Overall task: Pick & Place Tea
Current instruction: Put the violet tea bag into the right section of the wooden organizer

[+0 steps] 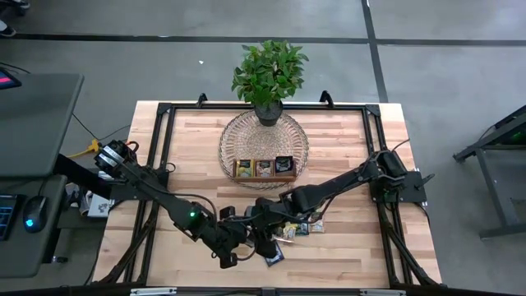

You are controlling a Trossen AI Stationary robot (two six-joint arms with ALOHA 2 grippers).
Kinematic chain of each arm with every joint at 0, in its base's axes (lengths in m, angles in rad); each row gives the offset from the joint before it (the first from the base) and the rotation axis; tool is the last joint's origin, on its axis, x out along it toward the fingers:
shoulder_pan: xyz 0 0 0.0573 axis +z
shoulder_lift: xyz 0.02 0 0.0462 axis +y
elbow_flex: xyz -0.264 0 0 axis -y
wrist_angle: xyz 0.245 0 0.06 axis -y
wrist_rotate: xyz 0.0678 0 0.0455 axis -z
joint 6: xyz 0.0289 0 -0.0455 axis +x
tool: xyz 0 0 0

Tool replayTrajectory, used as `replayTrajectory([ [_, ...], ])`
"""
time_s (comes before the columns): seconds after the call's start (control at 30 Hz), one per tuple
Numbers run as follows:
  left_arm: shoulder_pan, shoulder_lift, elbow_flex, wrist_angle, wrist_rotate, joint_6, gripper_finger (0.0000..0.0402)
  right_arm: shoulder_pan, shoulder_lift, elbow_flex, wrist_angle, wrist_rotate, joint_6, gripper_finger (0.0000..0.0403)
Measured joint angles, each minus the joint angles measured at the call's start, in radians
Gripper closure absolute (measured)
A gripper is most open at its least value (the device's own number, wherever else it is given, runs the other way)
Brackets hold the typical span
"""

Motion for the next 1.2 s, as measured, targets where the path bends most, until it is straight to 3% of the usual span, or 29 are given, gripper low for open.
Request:
replayTrajectory([
  [0.3,0.000,0.000,0.000,0.000,-0.024,0.007,0.0383,0.004,-0.001,0.000,-0.008,0.019,-0.004,0.0402],
  [0.57,0.000,-0.001,0.001,-0.009,-0.018,-0.002,0.0259,0.004,-0.001,0.000,-0.031,0.050,-0.004,0.0402],
  [0.7,-0.001,-0.005,0.001,-0.127,-0.068,-0.077,0.0217,0.011,-0.001,0.000,-0.086,0.094,0.001,0.0402],
  [0.9,-0.055,-0.037,-0.002,-0.318,-0.175,-0.184,0.0207,0.031,-0.001,0.000,-0.222,0.184,0.014,0.0403],
  [1.03,-0.103,-0.082,-0.057,-0.307,-0.256,-0.266,0.0207,0.039,-0.001,0.000,-0.262,0.222,0.032,0.0403],
  [1.2,-0.163,-0.146,-0.199,-0.220,-0.280,-0.370,0.0207,0.049,-0.032,0.000,-0.297,0.300,0.066,0.0403],
])
